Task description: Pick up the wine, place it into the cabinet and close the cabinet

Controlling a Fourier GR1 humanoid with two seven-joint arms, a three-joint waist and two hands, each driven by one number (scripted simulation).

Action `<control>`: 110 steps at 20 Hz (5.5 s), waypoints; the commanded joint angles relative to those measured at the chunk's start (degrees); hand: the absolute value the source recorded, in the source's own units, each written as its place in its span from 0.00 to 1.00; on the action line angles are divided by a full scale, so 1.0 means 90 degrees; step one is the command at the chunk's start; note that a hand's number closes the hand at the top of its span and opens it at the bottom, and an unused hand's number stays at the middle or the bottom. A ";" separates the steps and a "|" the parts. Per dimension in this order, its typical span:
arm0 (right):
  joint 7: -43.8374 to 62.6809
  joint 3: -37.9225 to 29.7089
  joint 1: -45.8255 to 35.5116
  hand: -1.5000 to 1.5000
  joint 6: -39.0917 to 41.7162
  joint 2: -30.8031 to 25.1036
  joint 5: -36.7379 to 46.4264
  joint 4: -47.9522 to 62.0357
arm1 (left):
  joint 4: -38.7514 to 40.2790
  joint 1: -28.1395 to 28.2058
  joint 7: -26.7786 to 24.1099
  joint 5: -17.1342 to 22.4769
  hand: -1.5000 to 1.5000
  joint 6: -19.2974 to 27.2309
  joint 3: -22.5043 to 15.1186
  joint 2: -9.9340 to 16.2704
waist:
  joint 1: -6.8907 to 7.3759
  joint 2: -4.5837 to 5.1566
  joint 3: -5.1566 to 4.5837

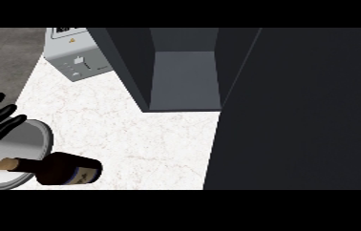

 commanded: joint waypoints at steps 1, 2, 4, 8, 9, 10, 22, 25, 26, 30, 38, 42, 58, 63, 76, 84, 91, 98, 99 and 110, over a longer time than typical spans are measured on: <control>0.0516 0.0212 0.0183 0.00 -0.0090 -0.0274 0.0859 -0.1140 | 0.0380 -0.0022 -0.0183 -0.0601 0.00 -0.0405 -0.0071 -0.0297 | -0.0001 -0.0001 0.0002; 0.0625 0.0560 -0.0151 0.00 -0.0312 -0.0036 0.1210 -0.0850 | 0.0538 0.0035 -0.0212 -0.0631 0.00 -0.0593 -0.0188 -0.0400 | 0.0014 -0.0003 -0.0005; 0.0651 0.0535 -0.0078 0.00 -0.0361 -0.0175 0.1165 -0.0966 | 0.0580 0.0087 -0.0435 -0.1249 0.00 -0.0648 -0.0292 -0.0794 | -0.0003 -0.0007 -0.0003; 0.0470 0.0562 0.0219 0.00 -0.0413 -0.0484 0.1075 -0.1177 | 0.1188 0.0039 -0.0713 -0.1417 0.00 -0.1226 0.0003 -0.0746 | -0.0010 -0.0011 0.0001; 0.0681 0.0413 -0.0145 0.00 -0.0514 -0.0383 0.1086 -0.1058 | 0.1289 0.0165 -0.0866 -0.1424 0.00 -0.1443 0.0079 -0.0835 | 0.0029 -0.0007 -0.0003; 0.0473 0.0897 0.0056 0.00 -0.0523 -0.0470 0.1351 -0.0988 | 0.1377 0.0151 -0.0903 -0.1693 0.00 -0.1428 0.0048 -0.0944 | -0.0009 -0.0018 -0.0003; 0.1043 0.0277 -0.0700 0.00 -0.0855 -0.0763 0.1000 -0.0980 | 0.3129 -0.0223 -0.2345 -0.3640 0.00 -0.2692 0.0671 -0.1288 | 0.0005 0.0006 -0.0004; 0.1350 0.0547 -0.0749 0.00 -0.0939 -0.0889 0.1191 -0.1107 | 0.3392 -0.0113 -0.2758 -0.4320 0.00 -0.2975 0.0485 -0.1649 | -0.0031 -0.0009 -0.0011; 0.1308 0.0495 -0.0832 0.00 -0.1078 -0.0810 0.1257 -0.1127 | 0.3598 -0.0172 -0.2813 -0.4083 0.00 -0.3058 0.0710 -0.1340 | -0.0025 -0.0011 -0.0009; 0.0914 0.0881 -0.0544 0.00 -0.1146 -0.0977 0.1208 -0.1058 | 0.4137 -0.0443 -0.3521 -0.5279 0.00 -0.3067 0.0639 -0.1670 | -0.0102 -0.0008 -0.0011; 0.1051 0.0510 -0.0800 0.00 -0.1265 -0.1203 0.0971 -0.1043 | 0.5094 -0.0745 -0.4779 -0.6349 0.00 -0.2826 0.0600 -0.1543 | -0.0011 0.0012 -0.0004; 0.0767 0.0514 -0.0595 0.00 -0.1336 -0.1384 0.0949 -0.1019 | 0.5528 -0.0685 -0.5554 -0.6903 0.00 -0.2797 0.0408 -0.1410 | -0.0015 0.0010 -0.0001; 0.0378 0.1178 -0.0687 0.00 -0.1810 -0.1484 0.1133 -0.0772 | 0.7450 -0.1192 -0.6484 -0.7269 0.00 -0.2715 -0.0567 -0.1245 | -0.0088 -0.0005 -0.0010; 0.0540 0.0889 -0.0678 0.00 -0.1767 -0.1814 0.0845 -0.0978 | 0.7625 -0.0858 -0.7283 -0.7308 0.00 -0.2546 -0.0723 -0.1178 | -0.0048 -0.0006 -0.0009; 0.0189 0.1200 -0.0392 0.00 -0.2066 -0.2026 0.0934 -0.0836 | 0.7646 -0.1096 -0.7748 -0.7124 1.00 -0.2004 -0.1193 -0.1221 | -0.0031 -0.0017 -0.0001; 0.0448 0.0714 -0.0648 0.00 -0.1978 -0.2284 0.0451 -0.1064 | 0.7354 -0.1000 -0.7882 -0.6849 1.00 -0.0420 -0.1085 -0.1779 | 0.0016 -0.0012 0.0001; 0.0247 0.0834 -0.0432 0.00 -0.2076 -0.2353 0.0620 -0.1219 | 0.7323 -0.1008 -0.7915 -0.6607 1.00 0.0808 -0.0937 -0.2705 | 0.0004 -0.0002 0.0005; -0.0325 0.1228 -0.0175 0.00 -0.2240 -0.2275 0.0880 -0.0747 | 0.5594 -0.0377 -0.6877 -0.6129 1.00 0.1104 -0.1904 -0.3164 | 0.0051 -0.0016 0.0015; 0.0268 0.0772 -0.0421 0.00 -0.2147 -0.2470 0.0534 -0.1166 | 0.5440 -0.0500 -0.6759 -0.6020 1.00 0.1304 -0.1970 -0.3167 | 0.0049 -0.0014 0.0010; -0.0353 0.0855 0.0171 0.00 -0.2256 -0.2843 0.0449 -0.1317 | 0.3904 0.0180 -0.6041 -0.5703 1.00 0.2505 -0.3702 -0.3175 | 0.0028 -0.0005 0.0014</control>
